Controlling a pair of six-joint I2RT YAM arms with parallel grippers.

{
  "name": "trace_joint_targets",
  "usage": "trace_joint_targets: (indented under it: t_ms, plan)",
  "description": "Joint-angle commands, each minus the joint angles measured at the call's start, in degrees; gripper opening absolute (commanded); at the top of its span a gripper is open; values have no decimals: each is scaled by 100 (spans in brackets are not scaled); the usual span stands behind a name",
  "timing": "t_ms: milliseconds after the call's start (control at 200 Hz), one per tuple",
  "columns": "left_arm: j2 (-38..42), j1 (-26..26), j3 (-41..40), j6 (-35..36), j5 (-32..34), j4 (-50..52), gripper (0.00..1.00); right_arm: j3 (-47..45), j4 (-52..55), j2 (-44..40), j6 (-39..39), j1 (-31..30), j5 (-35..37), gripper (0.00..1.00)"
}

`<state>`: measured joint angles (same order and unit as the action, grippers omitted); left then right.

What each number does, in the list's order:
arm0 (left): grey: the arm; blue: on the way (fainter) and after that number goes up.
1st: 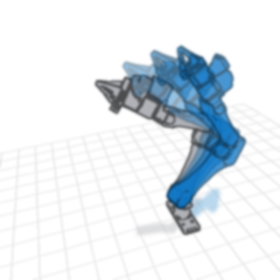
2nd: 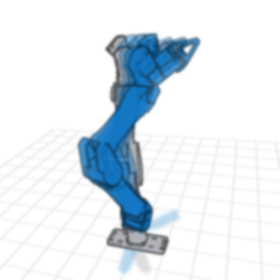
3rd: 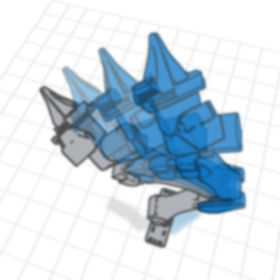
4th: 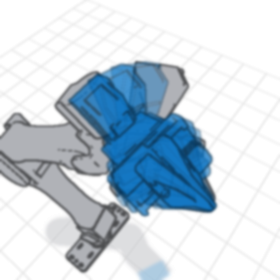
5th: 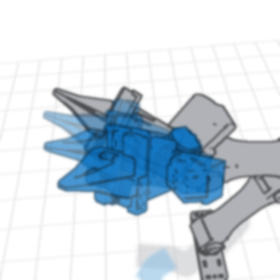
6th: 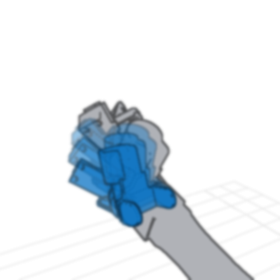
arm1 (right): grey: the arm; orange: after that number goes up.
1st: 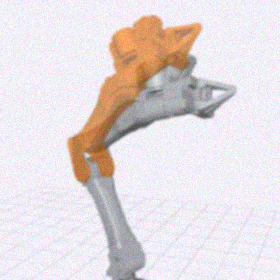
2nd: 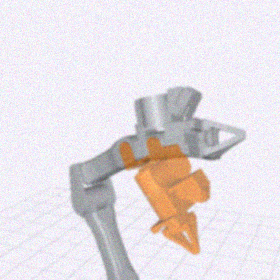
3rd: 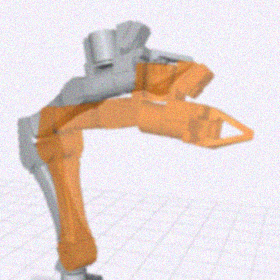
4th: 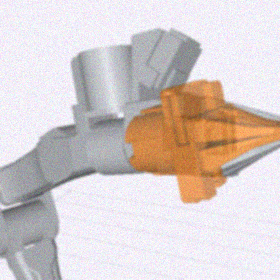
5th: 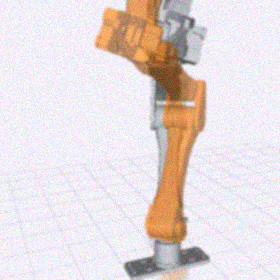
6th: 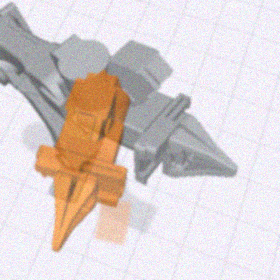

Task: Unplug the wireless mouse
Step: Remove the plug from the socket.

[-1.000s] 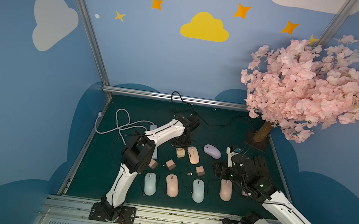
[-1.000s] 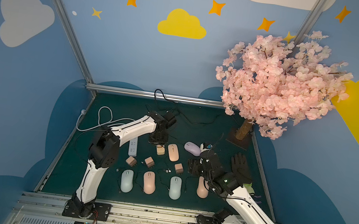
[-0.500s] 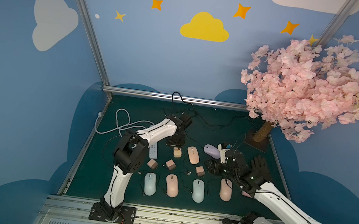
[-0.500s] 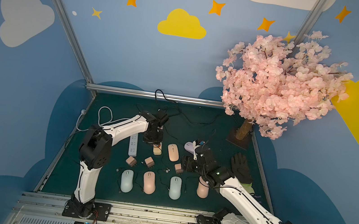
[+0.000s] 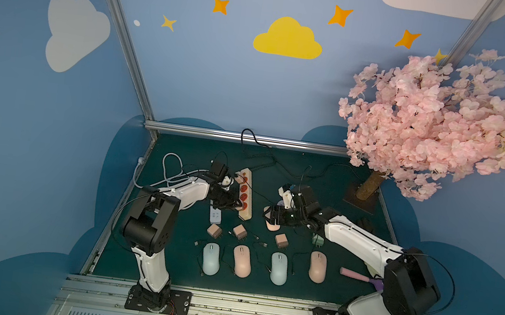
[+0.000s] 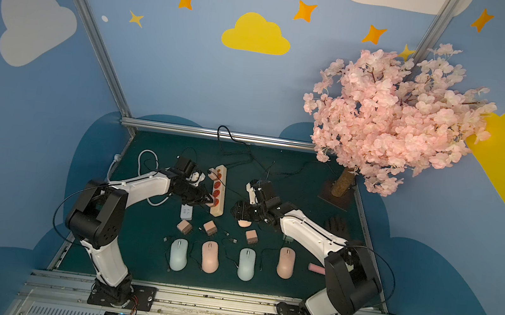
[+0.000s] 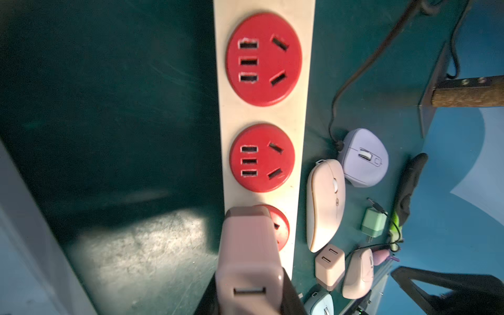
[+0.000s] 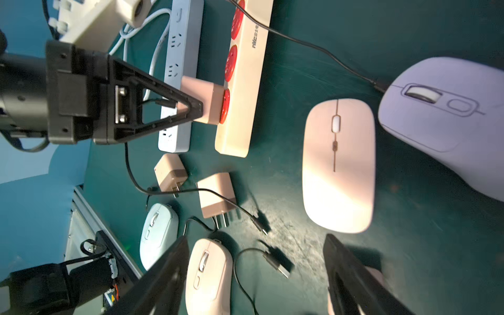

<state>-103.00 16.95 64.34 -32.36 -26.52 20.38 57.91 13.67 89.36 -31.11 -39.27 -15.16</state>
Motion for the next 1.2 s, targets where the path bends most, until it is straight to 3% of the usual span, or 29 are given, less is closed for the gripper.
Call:
trace_joint_targets:
  t_ms: [0, 250, 626, 1006, 1196]
  plan:
    - [62, -17, -230, -90, -490, -679, 4, 419, -118, 383, -142, -58, -312, 76]
    - [26, -27, -358, -87, -573, -792, 4, 980, -371, 1271, -456, -124, -579, 65]
    - [-11, -30, -369, -116, -645, -852, 4, 1893, -226, 2443, -483, -89, -728, 60]
    - [-36, -21, -392, -142, -705, -912, 4, 1970, -519, 2837, -553, -37, -1200, 45]
    - [-30, -16, -401, -155, -719, -918, 4, 1937, -568, 2902, -605, -28, -1286, 32]
